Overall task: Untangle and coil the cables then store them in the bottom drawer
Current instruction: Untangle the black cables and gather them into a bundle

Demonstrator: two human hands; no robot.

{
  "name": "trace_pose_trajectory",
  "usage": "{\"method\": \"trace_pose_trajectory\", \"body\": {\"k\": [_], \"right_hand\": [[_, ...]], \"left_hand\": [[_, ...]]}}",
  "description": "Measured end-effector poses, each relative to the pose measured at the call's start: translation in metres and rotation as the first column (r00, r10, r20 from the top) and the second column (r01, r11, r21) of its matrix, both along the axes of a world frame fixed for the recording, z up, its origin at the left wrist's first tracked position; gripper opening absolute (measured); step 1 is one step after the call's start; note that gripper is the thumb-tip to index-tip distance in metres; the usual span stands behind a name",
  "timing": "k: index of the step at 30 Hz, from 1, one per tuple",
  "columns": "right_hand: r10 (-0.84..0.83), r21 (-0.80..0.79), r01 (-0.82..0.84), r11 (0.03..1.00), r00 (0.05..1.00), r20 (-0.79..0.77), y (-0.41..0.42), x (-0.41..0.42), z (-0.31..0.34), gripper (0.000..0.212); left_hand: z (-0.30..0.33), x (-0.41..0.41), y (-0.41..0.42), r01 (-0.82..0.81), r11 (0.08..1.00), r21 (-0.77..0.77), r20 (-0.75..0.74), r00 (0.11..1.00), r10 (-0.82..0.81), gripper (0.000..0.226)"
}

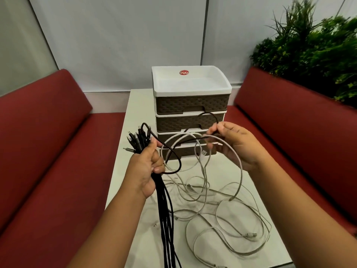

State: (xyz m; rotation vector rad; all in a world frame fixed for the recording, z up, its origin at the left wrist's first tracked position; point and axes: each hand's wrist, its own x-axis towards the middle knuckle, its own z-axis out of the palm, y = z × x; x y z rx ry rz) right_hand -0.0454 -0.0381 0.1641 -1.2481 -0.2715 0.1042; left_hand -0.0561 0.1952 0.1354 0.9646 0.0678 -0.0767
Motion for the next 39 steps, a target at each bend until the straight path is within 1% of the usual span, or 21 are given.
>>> {"method": "trace_pose_trajectory", "body": {"k": [2,3,4,6,9,11,14,15,17,19,20,22,24,25,26,28,30,33,35,37,39], "right_hand": [[0.045,0.233,-0.018,0.972,0.993,-0.111,0.003,-0.002,-0.001,0.013],[0.064,0.305,-0.017,0.952,0.988,-0.144,0.005,-0.003,-0.001,0.012],[0.068,0.339,-0.007,0.941,0.984,-0.166,0.008,-0.003,0.000,0.015],[0.009,0.328,0.060,0.943,0.979,-0.206,0.013,-0.001,0.001,0.021],[-0.119,0.329,0.195,0.924,0.964,-0.239,0.013,0.002,0.001,0.022],[-0.147,0.416,0.241,0.877,0.958,-0.245,0.008,0.004,-0.003,0.020],[-0.130,0.549,0.283,0.787,0.945,-0.301,0.001,0.003,-0.010,0.022],[-0.131,0.544,0.304,0.782,0.933,-0.334,0.001,0.002,-0.011,0.025],[-0.162,0.424,0.330,0.844,0.909,-0.384,0.004,-0.002,-0.009,0.033],[-0.206,0.309,0.334,0.891,0.902,-0.379,0.003,-0.004,-0.006,0.028],[-0.221,0.311,0.344,0.886,0.902,-0.370,0.001,-0.004,-0.004,0.025],[-0.209,0.454,0.366,0.812,0.909,-0.360,-0.006,-0.003,-0.003,0.025],[-0.159,0.633,0.359,0.685,0.923,-0.352,-0.013,-0.002,-0.006,0.025],[-0.143,0.675,0.351,0.649,0.927,-0.346,-0.017,-0.002,-0.008,0.025],[-0.134,0.678,0.342,0.651,0.931,-0.341,-0.020,-0.003,-0.010,0.027],[-0.143,0.598,0.329,0.731,0.931,-0.336,-0.026,-0.005,-0.011,0.033],[-0.186,0.497,0.350,0.794,0.919,-0.348,-0.032,-0.007,-0.012,0.031],[-0.311,0.349,0.455,0.819,0.864,-0.395,-0.037,-0.002,-0.020,0.028],[-0.356,0.226,0.499,0.837,0.810,-0.467,-0.041,0.003,-0.035,0.028],[-0.339,0.075,0.463,0.883,0.740,-0.581,-0.043,0.001,-0.053,0.029],[-0.313,-0.079,0.357,0.931,0.667,-0.676,-0.040,-0.003,-0.074,0.031]], "left_hand": [[0.002,-0.002,-0.003,-0.001,1.000,-0.004,0.002,1.000,0.001,0.035],[0.002,-0.002,-0.004,-0.003,1.000,-0.008,-0.003,1.000,0.003,0.042],[0.002,-0.002,-0.005,-0.004,1.000,-0.010,-0.009,1.000,0.004,0.049],[0.002,-0.004,-0.006,0.001,1.000,-0.001,-0.018,1.000,-0.001,0.056],[0.001,-0.005,-0.006,-0.002,1.000,0.004,-0.037,0.999,0.002,0.046],[-0.001,-0.004,-0.003,-0.011,1.000,-0.002,-0.045,0.999,0.011,0.032],[-0.004,-0.002,0.000,-0.017,1.000,-0.002,-0.047,0.999,0.017,0.027],[-0.005,-0.002,0.000,-0.017,1.000,0.002,-0.043,0.999,0.017,0.027],[-0.007,-0.003,-0.001,-0.014,1.000,0.017,-0.038,0.999,0.015,0.027],[-0.009,-0.004,0.000,-0.014,1.000,0.025,-0.036,0.999,0.015,0.027],[-0.010,-0.003,0.001,-0.016,1.000,0.023,-0.040,0.999,0.017,0.027],[-0.012,-0.002,0.004,-0.024,1.000,0.011,-0.054,0.998,0.025,0.029],[-0.014,-0.001,0.006,-0.026,1.000,0.001,-0.057,0.998,0.026,0.031],[-0.014,0.000,0.006,-0.028,1.000,0.001,-0.055,0.998,0.028,0.031],[-0.015,0.000,0.007,-0.033,0.999,0.004,-0.055,0.998,0.033,0.030],[-0.017,0.003,0.010,-0.049,0.999,0.000,-0.065,0.997,0.049,0.029],[-0.018,0.005,0.015,-0.059,0.998,-0.013,-0.079,0.995,0.058,0.028],[-0.018,0.006,0.019,-0.060,0.998,-0.019,-0.081,0.995,0.059,0.029],[-0.017,0.005,0.018,-0.055,0.998,-0.019,-0.073,0.996,0.053,0.029],[-0.014,0.004,0.017,-0.049,0.999,-0.017,-0.057,0.997,0.048,0.029],[-0.011,0.003,0.018,-0.040,0.999,-0.011,-0.035,0.999,0.040,0.030]]}}
